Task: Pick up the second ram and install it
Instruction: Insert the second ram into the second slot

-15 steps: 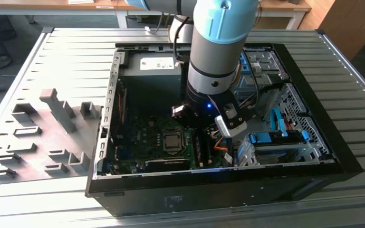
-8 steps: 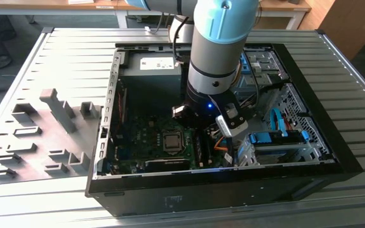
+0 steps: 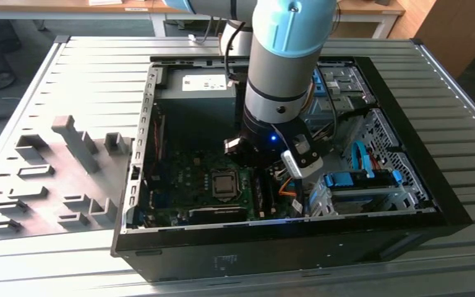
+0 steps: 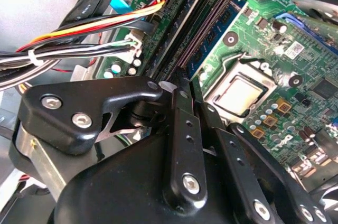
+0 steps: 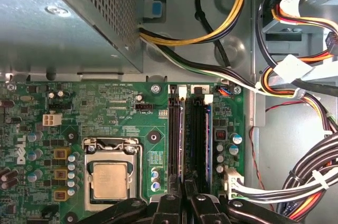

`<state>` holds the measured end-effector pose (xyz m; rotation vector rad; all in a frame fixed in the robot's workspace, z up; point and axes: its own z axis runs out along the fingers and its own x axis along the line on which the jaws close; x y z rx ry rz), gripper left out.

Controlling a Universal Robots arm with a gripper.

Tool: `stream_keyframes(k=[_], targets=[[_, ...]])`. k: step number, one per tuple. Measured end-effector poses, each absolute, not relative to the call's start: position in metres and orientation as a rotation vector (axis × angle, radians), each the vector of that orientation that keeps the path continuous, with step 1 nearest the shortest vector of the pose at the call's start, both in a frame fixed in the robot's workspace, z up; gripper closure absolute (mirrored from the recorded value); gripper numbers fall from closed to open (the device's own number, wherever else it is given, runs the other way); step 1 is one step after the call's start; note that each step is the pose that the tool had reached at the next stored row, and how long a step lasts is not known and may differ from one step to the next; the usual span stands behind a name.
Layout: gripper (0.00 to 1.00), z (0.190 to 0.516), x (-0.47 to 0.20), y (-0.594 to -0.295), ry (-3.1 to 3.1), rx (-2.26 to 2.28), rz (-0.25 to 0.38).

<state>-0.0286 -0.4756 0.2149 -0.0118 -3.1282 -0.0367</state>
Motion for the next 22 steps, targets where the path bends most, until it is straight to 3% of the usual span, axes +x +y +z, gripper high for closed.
stream_keyframes(k=[22], targets=[[0.86, 0.2071, -0.0284, -0.4756, -3.128, 0.004, -0.036]])
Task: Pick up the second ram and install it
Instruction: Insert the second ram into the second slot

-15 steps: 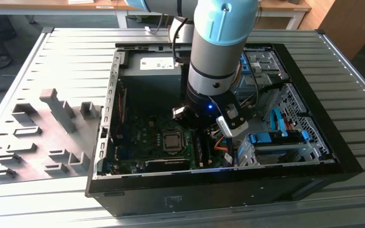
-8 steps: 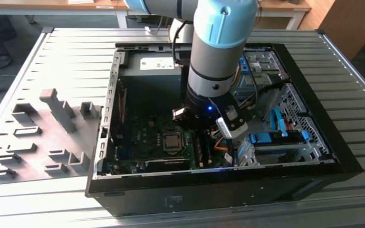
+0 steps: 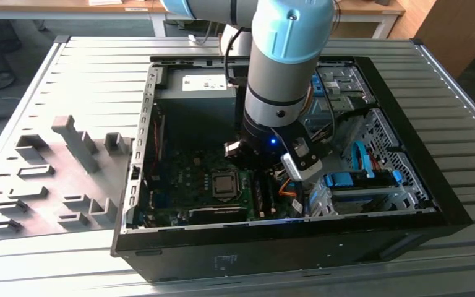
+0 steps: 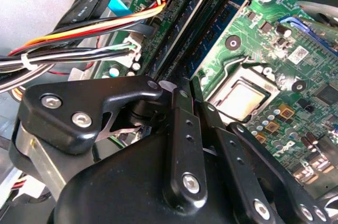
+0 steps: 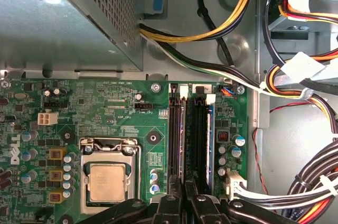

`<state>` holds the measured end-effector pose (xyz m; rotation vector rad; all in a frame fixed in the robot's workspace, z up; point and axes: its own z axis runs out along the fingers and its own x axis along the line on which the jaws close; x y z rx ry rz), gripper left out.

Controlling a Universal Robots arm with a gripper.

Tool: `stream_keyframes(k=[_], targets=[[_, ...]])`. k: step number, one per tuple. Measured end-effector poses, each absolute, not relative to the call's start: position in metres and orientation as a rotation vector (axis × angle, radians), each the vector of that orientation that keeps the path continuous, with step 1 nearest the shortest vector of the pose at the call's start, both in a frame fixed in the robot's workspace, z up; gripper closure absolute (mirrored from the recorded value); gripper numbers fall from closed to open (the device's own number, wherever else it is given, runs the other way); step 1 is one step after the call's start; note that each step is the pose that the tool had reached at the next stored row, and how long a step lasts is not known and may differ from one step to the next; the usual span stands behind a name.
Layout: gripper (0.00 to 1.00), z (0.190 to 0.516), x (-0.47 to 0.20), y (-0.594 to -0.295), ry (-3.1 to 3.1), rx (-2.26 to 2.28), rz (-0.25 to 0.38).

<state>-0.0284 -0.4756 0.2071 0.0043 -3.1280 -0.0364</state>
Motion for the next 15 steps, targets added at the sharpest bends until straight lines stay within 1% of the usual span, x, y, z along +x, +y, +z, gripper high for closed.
stream_keyframes(k=[6, 8, 9, 12, 15], targets=[[0.86, 0.207, -0.028, -0.476, -3.128, 0.004, -0.037], [0.85, 0.206, -0.028, -0.475, -3.129, 0.004, -0.039], [0.79, 0.207, -0.028, -0.475, -3.128, 0.004, -0.038], [0.79, 0.208, -0.028, -0.476, -3.128, 0.004, -0.036], [0.79, 0.219, -0.028, -0.476, -3.128, 0.004, -0.037]])
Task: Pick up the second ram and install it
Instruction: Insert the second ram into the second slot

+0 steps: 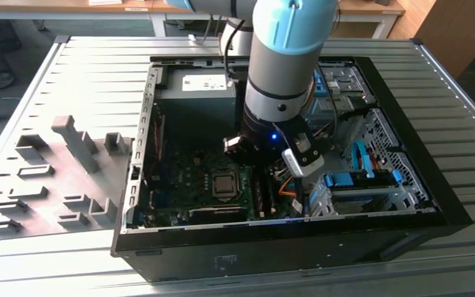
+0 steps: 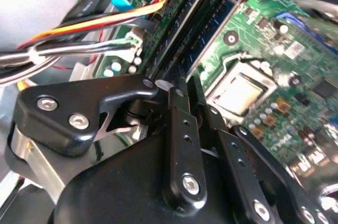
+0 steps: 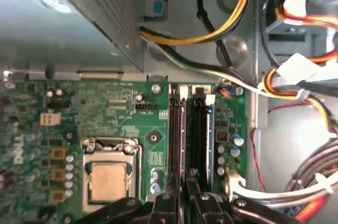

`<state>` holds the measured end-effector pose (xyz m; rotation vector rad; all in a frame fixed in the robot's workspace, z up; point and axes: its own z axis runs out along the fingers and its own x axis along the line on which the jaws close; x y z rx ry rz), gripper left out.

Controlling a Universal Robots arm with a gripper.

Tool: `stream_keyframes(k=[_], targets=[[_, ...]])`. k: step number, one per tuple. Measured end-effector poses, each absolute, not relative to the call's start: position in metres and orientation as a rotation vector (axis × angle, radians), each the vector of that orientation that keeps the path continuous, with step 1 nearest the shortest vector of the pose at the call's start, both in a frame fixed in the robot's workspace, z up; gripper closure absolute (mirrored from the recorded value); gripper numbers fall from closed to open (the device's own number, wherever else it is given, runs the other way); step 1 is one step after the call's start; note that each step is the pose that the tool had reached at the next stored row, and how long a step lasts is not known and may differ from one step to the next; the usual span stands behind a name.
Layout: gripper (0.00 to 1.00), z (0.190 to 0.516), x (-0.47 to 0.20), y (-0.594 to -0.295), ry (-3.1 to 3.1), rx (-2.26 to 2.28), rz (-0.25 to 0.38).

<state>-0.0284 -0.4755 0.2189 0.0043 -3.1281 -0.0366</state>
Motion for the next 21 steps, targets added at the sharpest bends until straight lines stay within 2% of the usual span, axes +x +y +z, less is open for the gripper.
stream_keyframes(k=[8, 10, 12, 21], targets=[[0.8, 0.254, -0.028, -0.472, -3.128, 0.004, -0.037], [0.9, 0.26, -0.028, -0.471, -3.128, 0.004, -0.037], [0.9, 0.266, -0.028, -0.47, -3.128, 0.005, -0.037], [0.9, 0.268, -0.028, -0.469, -3.128, 0.004, -0.037]])
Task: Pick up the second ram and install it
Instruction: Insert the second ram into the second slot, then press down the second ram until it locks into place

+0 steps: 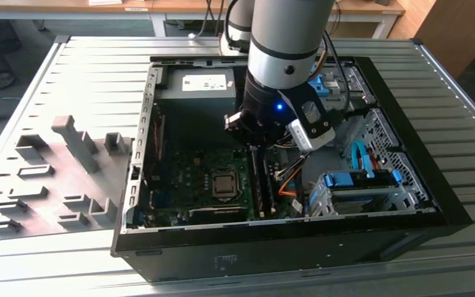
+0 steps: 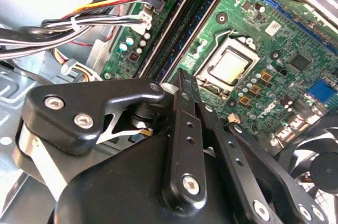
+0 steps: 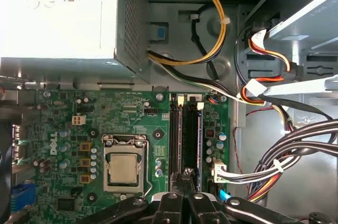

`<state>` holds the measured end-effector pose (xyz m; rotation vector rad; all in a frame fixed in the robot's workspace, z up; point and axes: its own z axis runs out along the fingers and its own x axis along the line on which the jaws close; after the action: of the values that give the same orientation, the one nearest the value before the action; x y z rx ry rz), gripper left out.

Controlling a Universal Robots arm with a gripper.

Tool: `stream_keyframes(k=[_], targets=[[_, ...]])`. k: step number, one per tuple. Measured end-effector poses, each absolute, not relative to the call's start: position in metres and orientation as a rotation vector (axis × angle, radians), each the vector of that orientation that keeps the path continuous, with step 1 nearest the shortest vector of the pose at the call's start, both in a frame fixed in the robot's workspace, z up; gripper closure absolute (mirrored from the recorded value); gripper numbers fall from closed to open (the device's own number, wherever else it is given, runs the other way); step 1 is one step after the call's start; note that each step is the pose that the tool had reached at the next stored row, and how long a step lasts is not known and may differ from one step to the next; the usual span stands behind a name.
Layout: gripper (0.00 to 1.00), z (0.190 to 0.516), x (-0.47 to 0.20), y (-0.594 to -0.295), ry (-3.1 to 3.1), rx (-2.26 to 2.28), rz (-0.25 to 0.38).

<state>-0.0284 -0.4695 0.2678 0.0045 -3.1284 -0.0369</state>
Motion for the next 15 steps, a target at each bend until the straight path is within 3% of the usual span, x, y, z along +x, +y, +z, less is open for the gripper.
stream_keyframes(k=[15], targets=[[0.9, 0.2602, -0.0285, -0.4648, -3.128, 0.004, -0.039]])
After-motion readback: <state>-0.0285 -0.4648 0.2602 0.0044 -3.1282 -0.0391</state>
